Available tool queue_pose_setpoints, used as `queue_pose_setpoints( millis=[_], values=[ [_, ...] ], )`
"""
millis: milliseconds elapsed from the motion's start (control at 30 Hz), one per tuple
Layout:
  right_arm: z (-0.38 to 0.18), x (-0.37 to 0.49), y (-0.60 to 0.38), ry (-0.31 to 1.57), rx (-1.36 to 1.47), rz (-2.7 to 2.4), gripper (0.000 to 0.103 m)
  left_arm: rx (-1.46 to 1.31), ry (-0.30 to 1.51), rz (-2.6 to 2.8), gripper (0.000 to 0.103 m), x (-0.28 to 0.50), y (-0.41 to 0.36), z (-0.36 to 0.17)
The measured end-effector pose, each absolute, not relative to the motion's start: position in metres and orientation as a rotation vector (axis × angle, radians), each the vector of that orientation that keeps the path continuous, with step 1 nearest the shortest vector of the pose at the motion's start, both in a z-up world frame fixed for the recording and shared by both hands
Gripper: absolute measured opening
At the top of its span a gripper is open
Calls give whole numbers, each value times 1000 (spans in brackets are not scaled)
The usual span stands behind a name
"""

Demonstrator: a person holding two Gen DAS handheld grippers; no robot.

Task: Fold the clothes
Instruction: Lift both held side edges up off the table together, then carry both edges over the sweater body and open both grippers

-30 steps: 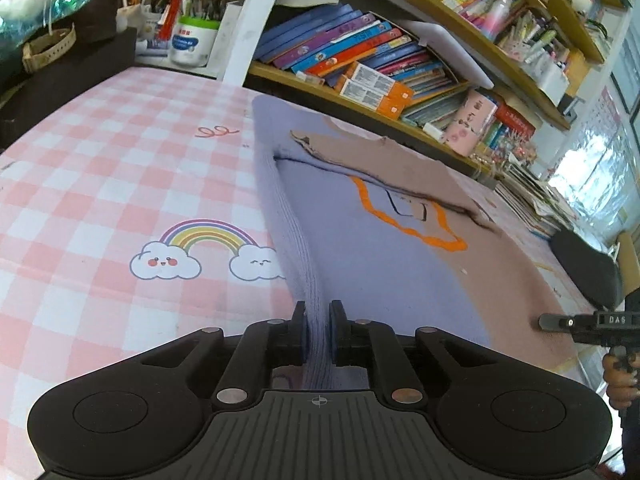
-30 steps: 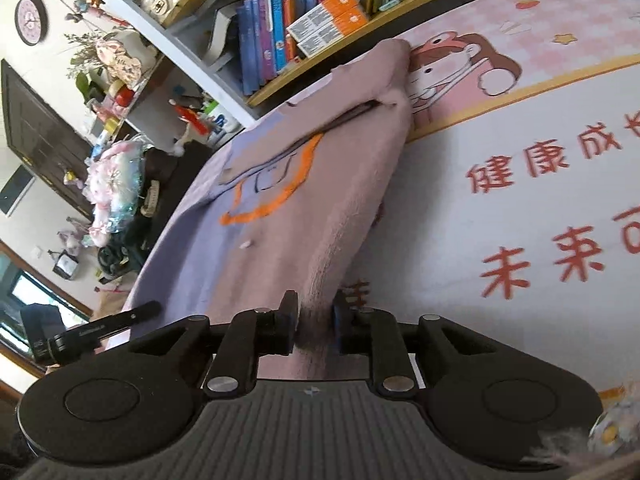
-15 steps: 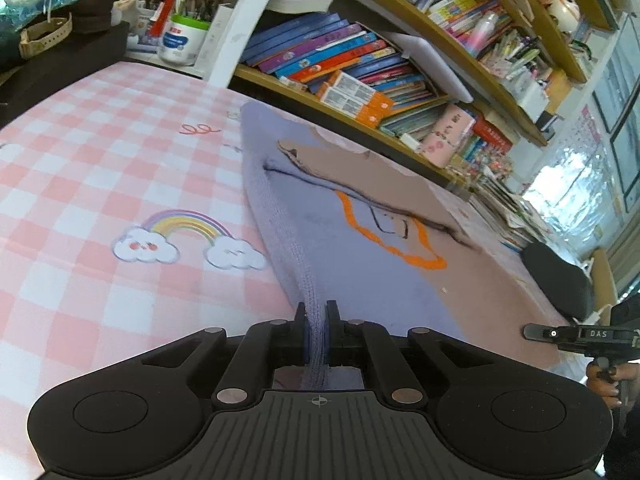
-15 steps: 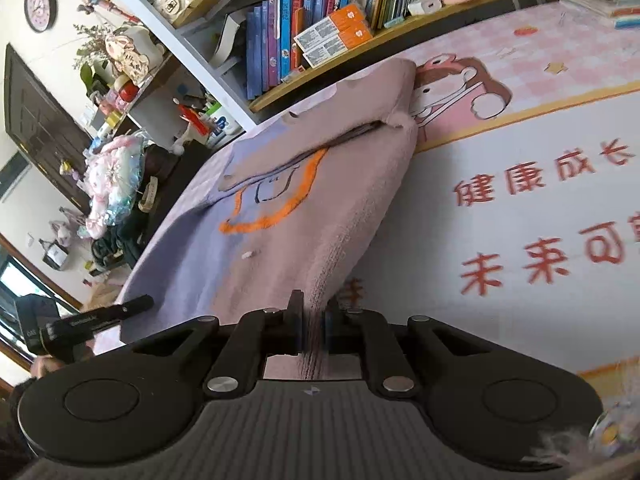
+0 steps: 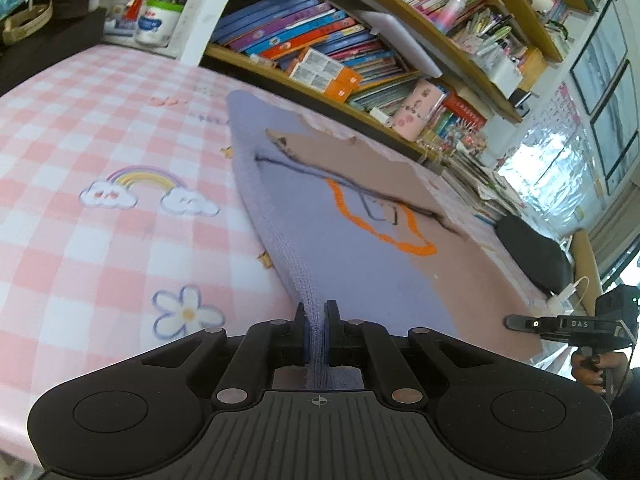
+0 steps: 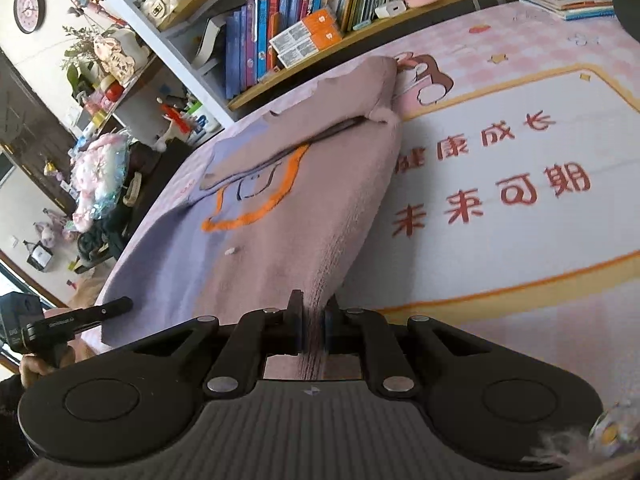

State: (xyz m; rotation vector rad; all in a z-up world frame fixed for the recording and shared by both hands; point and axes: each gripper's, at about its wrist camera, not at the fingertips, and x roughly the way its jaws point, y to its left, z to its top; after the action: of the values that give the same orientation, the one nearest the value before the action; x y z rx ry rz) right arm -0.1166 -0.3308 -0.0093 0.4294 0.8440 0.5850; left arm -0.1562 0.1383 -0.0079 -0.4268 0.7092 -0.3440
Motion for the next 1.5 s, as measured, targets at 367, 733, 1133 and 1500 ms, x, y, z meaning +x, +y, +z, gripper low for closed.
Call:
queue_pose_setpoints(
  millis=[367, 733, 1133, 1500],
  values=[
    [-14, -117, -327, 856, 458, 630, 21, -462, 734, -346, 14, -154, 142, -14],
    [-21, -121, -330, 863, 512, 652, 11, -550, 726, -363, 13, -154, 151, -22],
    [-19, -151, -346, 863, 589, 710, 7, -706, 696, -415, 4, -190, 164, -32],
    [19, -123, -346, 619, 723, 855, 7, -1040, 434, -625, 4, -158, 188, -2]
  ],
)
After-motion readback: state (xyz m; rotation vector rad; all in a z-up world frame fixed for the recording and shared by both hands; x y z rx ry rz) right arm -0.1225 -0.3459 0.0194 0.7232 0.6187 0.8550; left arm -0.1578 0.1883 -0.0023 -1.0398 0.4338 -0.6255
